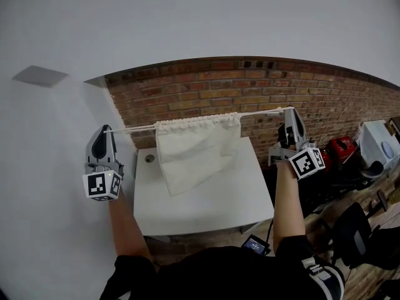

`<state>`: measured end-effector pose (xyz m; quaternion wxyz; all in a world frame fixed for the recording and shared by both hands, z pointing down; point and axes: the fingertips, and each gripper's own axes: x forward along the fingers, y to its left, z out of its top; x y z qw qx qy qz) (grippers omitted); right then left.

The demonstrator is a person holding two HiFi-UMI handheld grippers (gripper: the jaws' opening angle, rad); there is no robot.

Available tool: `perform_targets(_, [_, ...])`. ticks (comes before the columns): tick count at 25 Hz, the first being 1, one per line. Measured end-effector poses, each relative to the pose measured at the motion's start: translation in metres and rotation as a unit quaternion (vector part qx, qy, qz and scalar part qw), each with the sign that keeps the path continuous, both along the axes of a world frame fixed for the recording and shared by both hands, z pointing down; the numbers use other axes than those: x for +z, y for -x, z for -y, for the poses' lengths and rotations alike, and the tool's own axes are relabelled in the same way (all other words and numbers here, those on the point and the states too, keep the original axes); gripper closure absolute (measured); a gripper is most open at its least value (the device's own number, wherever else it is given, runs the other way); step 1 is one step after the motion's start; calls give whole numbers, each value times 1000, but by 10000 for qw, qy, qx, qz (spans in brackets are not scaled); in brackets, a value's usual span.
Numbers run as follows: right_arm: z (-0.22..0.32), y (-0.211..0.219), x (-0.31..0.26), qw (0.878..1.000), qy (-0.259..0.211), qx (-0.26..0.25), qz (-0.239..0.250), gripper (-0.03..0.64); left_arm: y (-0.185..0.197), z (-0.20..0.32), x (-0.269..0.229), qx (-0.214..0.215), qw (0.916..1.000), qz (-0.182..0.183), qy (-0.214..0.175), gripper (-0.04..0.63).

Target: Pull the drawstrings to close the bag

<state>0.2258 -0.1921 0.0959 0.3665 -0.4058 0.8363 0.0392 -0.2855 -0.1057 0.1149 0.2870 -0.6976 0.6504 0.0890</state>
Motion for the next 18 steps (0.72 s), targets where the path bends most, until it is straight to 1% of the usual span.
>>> perform_targets(5, [2, 1, -3, 9999, -66, -141, 51, 612, 0, 2, -1, 18, 10000, 7, 11, 575])
perform_targets(9, [8, -5, 2, 9992, 41, -270, 294, 612, 0, 6, -2, 7, 10000, 10, -5, 575])
perform_targets(12, [9, -7, 0, 9988, -12, -327, 352, 612, -1, 8, -2, 20, 10000, 3, -29, 575])
perform_targets(18, [13, -22, 3, 9968, 56, -437, 674, 612, -2, 6, -6, 109, 9998, -124, -89, 575])
